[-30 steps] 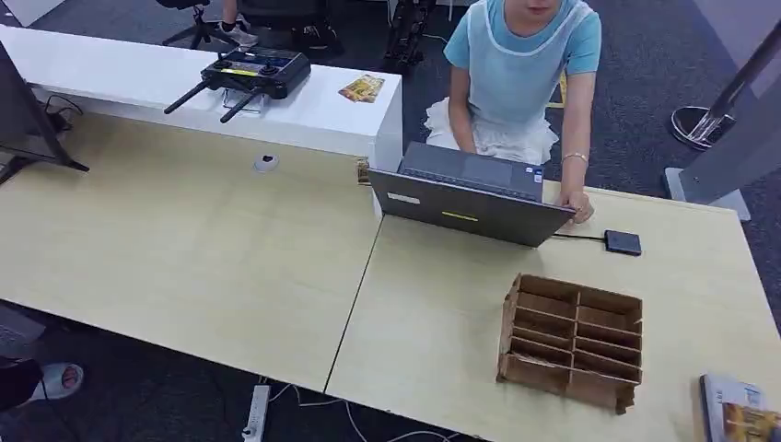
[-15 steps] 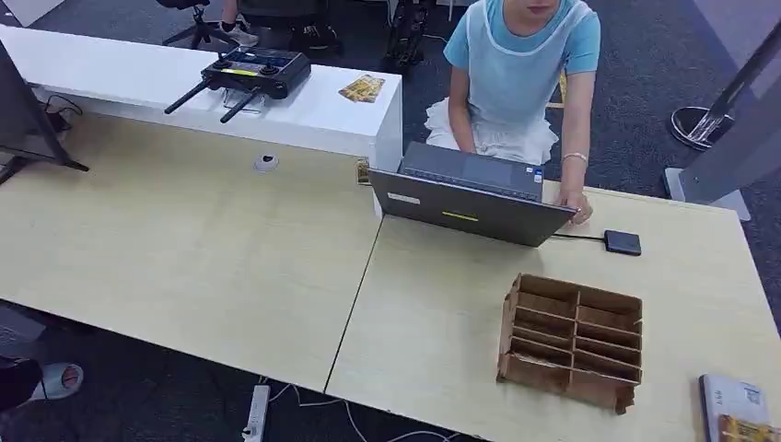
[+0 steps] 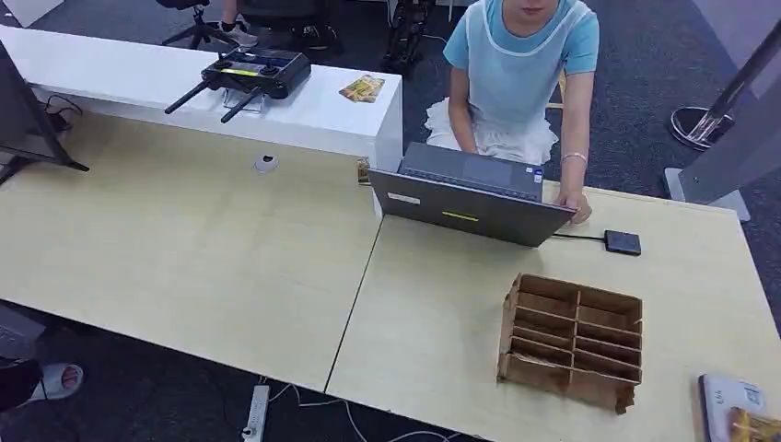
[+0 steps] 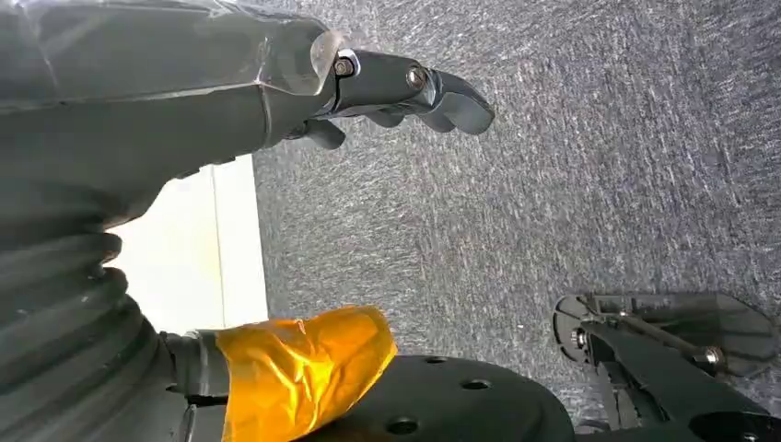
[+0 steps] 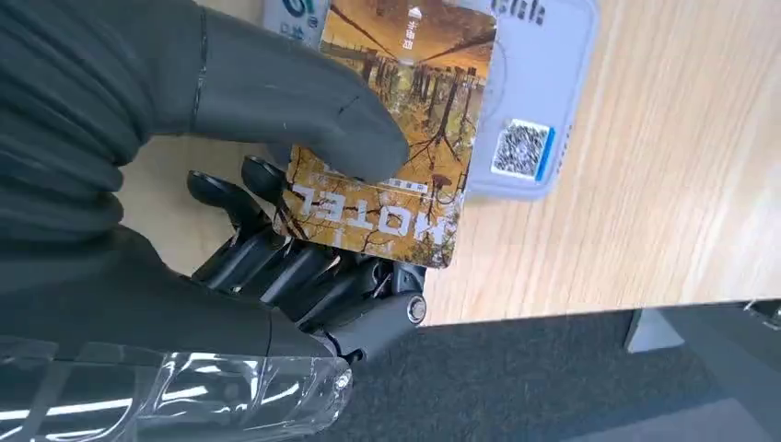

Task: Pass the card to the sensor for recognition and then transmit it.

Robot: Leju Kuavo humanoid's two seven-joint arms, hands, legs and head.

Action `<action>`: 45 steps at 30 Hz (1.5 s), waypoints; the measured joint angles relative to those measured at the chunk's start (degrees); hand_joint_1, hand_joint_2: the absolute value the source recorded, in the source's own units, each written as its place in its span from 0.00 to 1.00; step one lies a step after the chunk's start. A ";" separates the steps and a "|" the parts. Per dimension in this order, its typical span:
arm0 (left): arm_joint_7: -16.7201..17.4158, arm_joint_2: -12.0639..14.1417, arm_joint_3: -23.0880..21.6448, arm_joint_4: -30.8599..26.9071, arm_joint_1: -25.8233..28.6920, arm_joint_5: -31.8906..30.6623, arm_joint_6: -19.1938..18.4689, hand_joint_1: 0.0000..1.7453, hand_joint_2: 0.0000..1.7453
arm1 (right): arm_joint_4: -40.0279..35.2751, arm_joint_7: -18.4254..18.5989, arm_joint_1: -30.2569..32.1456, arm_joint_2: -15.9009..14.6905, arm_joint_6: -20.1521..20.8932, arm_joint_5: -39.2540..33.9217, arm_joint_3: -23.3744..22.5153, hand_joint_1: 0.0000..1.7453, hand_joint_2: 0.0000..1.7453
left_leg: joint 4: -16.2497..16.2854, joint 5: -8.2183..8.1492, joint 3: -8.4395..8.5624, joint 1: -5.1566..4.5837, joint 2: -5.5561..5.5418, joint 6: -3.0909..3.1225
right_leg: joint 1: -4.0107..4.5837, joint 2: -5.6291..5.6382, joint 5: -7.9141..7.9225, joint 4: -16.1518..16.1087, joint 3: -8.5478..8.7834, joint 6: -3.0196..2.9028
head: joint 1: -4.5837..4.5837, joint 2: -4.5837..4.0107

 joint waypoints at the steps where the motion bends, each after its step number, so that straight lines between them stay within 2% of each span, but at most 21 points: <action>1: 0.00 0.00 0.02 0.00 0.00 -0.02 0.00 0.00 1.00 | 0.00 0.00 -0.09 0.04 -0.31 0.11 -0.04 1.00 1.00 | 0.00 0.00 0.00 0.00 0.00 0.00 | 0.00 -0.01 0.00 0.00 0.00 0.00 | 0.00 0.00; 8: 0.02 0.00 0.41 0.00 -0.01 -0.18 0.02 0.00 1.00 | -0.07 0.63 -0.40 0.59 -2.75 1.64 -0.06 1.00 1.00 | 0.00 0.00 0.00 0.00 0.00 0.00 | 0.00 0.00 0.00 0.00 0.00 0.00 | 0.00 0.00; 20: 0.02 0.00 0.50 0.00 0.00 -0.48 0.11 0.00 1.00 | -0.31 0.92 -0.72 1.16 -3.26 2.34 -0.06 1.00 1.00 | 0.00 0.00 -0.01 0.00 -0.01 0.00 | 0.00 -0.01 0.00 0.00 0.01 0.00 | 0.00 0.00; 28: -0.09 -0.02 0.61 0.00 0.00 -0.85 0.15 0.00 1.00 | -3.49 -0.18 -0.98 1.88 -4.50 0.00 0.22 1.00 1.00 | 0.00 0.00 -0.01 0.00 -0.01 0.00 | 0.00 -0.01 0.00 0.01 0.01 0.00 | 0.00 0.00; 35: -0.11 -0.09 1.03 0.00 -0.01 -0.92 0.24 0.00 1.00 | -9.07 -0.70 -2.09 1.86 -9.95 -0.09 1.09 1.00 1.00 | 0.00 0.02 -0.01 0.00 -0.01 0.02 | 0.00 -0.02 0.00 0.02 0.01 0.00 | 0.00 0.00; 41: -0.11 -0.30 1.55 0.00 -0.05 -0.90 0.57 0.00 1.00 | -14.93 -0.59 -3.92 1.44 -14.89 5.10 2.10 1.00 1.00 | 0.00 0.03 0.01 0.00 0.01 0.02 | 0.00 0.01 0.01 0.02 0.01 -0.01 | 0.00 0.00; 45: -0.11 -0.35 1.90 0.00 -0.10 -1.44 0.57 0.00 1.00 | -17.79 -0.33 -5.55 0.85 -17.68 11.63 4.47 1.00 1.00 | 0.00 0.03 0.00 0.00 0.02 0.02 | 0.00 0.02 0.02 0.04 0.02 -0.02 | 0.00 0.00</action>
